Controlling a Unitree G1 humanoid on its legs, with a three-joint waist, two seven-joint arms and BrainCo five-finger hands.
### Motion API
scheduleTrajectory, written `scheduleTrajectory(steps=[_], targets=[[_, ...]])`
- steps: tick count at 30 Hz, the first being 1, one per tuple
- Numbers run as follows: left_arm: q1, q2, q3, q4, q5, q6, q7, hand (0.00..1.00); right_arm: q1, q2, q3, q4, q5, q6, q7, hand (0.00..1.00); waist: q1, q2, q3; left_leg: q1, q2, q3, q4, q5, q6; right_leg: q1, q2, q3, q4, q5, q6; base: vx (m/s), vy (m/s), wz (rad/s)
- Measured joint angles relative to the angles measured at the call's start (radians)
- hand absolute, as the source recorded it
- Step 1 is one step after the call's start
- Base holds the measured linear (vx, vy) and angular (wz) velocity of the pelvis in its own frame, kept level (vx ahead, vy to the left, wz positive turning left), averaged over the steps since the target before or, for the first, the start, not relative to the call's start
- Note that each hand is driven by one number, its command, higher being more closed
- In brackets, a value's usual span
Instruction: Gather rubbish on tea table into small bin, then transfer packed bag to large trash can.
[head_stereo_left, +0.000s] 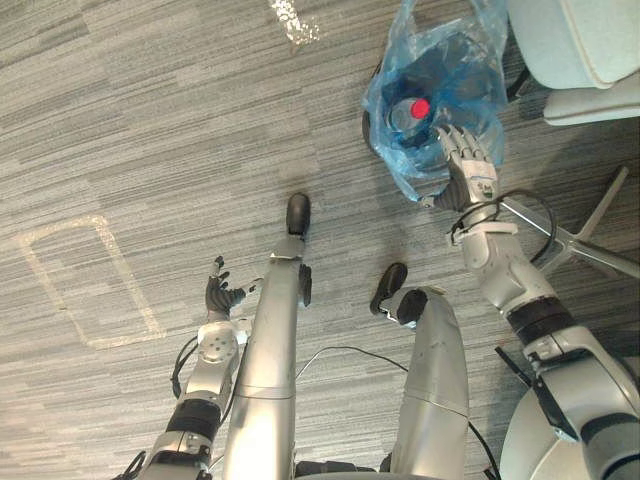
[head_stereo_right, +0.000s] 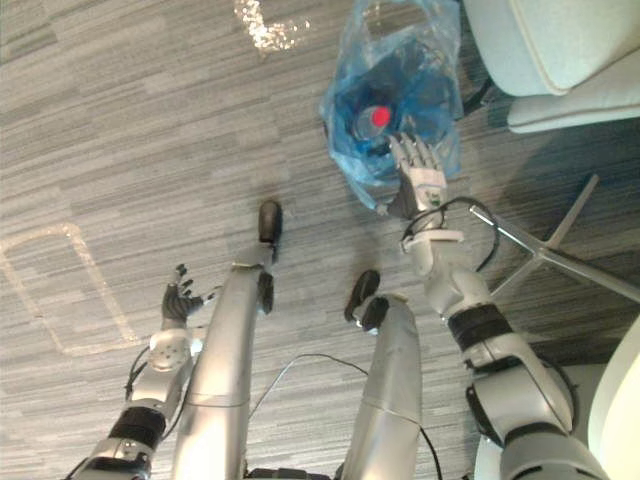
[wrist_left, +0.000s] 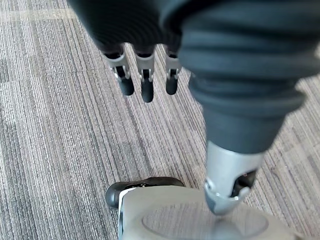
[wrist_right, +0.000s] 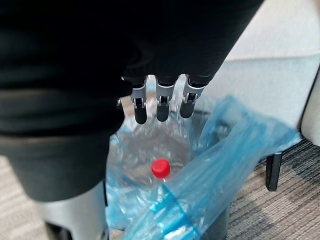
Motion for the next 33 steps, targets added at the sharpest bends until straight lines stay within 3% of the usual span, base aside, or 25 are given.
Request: scheduleTrajectory(steps=[2,3,9,23,33], targets=[[-0.002,0.003,-0.008,-0.002,-0.014,-0.01,0.0,0.0,-0.043,0.0,0.015,0.044,0.004,-0.001,0.006,0.0,0.001,0.0,0.0,-0.013,-0.001,0.0,-0.002,-0.003,0.003,-0.015,-0.002,-0.001,0.006,-0.001,-0.002,-0.04,0.013,0.05],[-0.006,0.005,-0.012,-0.003,-0.021,-0.013,0.0,0.0,-0.059,0.002,0.02,0.068,0.008,0.0,0.007,1.0,0.002,0.0,0.0,-0.023,-0.001,0.0,-0.001,-0.003,0.003,-0.027,-0.003,0.0,0.01,-0.002,-0.003,-0.04,0.013,0.06],[-0.033,0.006,-0.03,-0.002,-0.04,-0.014,0.001,0.0,-0.128,0.01,0.053,0.179,0.02,0.011,0.025,1.0,0.007,0.001,0.0,-0.062,-0.013,-0.008,0.0,0.015,-0.008,-0.067,-0.016,-0.007,0.033,-0.011,-0.008,-0.05,0.02,0.11],[-0.04,0.007,-0.035,-0.002,-0.049,-0.013,0.001,0.0,-0.141,0.041,0.04,0.17,0.081,0.01,0.021,1.0,0.015,0.002,0.0,-0.057,-0.012,-0.011,0.002,0.024,-0.012,-0.066,-0.016,-0.012,0.05,-0.014,-0.014,-0.06,0.029,0.01],[-0.044,0.004,-0.033,-0.003,-0.047,-0.001,0.0,0.0,-0.068,0.051,0.002,0.016,0.085,0.015,0.02,1.0,0.023,0.005,-0.002,-0.011,-0.006,-0.017,0.012,0.027,-0.012,-0.018,-0.013,-0.014,0.058,-0.014,-0.016,-0.06,0.028,-0.02]])
